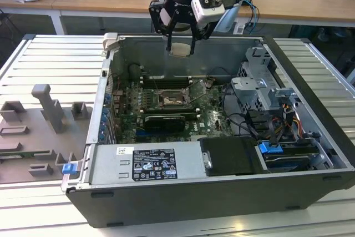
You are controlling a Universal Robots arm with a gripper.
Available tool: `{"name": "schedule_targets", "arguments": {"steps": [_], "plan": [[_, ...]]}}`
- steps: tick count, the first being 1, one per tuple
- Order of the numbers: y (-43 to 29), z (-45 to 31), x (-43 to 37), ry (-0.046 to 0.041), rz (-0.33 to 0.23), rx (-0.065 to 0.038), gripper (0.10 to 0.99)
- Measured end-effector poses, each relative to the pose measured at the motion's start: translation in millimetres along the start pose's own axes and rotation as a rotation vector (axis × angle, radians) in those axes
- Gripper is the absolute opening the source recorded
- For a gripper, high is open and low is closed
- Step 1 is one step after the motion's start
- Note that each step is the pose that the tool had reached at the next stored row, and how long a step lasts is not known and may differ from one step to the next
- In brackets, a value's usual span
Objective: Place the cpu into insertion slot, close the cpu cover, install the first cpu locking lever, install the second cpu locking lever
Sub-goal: 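Place the cpu into insertion slot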
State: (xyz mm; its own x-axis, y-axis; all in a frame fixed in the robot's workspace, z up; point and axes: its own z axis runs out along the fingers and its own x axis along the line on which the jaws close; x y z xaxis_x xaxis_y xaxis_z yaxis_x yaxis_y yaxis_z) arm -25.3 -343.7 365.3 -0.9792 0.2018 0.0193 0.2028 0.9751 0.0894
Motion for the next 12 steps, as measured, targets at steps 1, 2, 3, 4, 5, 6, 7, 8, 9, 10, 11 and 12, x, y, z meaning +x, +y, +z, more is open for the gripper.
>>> {"name": "schedule_targets", "arguments": {"steps": [1,2,3,4,5,6,7,8,9,10,11,12], "plan": [[0.0,0.0,0.0,-0.0001,0.001,0.0,0.541],[0.0,0.0,0.0,-0.0003,0.003,0.0,0.541],[0.0,0.0,0.0,-0.0005,0.006,0.0,0.541],[0.0,0.0,0.0,-0.0006,0.007,0.0,0.541],[0.0,0.0,0.0,-0.0007,0.009,0.0,0.541],[0.0,0.0,0.0,-0.0008,0.01,0.0,0.541],[0.0,0.0,0.0,-0.0011,0.012,0.0,0.541],[0.0,0.0,0.0,-0.0013,0.014,0.0,0.541],[0.0,0.0,0.0,-0.0014,0.016,0.0,0.541],[0.0,0.0,0.0,-0.0014,0.017,0.0,0.541],[0.0,0.0,0.0,-0.0016,0.018,0.0,0.541],[0.0,0.0,0.0,-0.0017,0.02,0.0,0.541]]}}
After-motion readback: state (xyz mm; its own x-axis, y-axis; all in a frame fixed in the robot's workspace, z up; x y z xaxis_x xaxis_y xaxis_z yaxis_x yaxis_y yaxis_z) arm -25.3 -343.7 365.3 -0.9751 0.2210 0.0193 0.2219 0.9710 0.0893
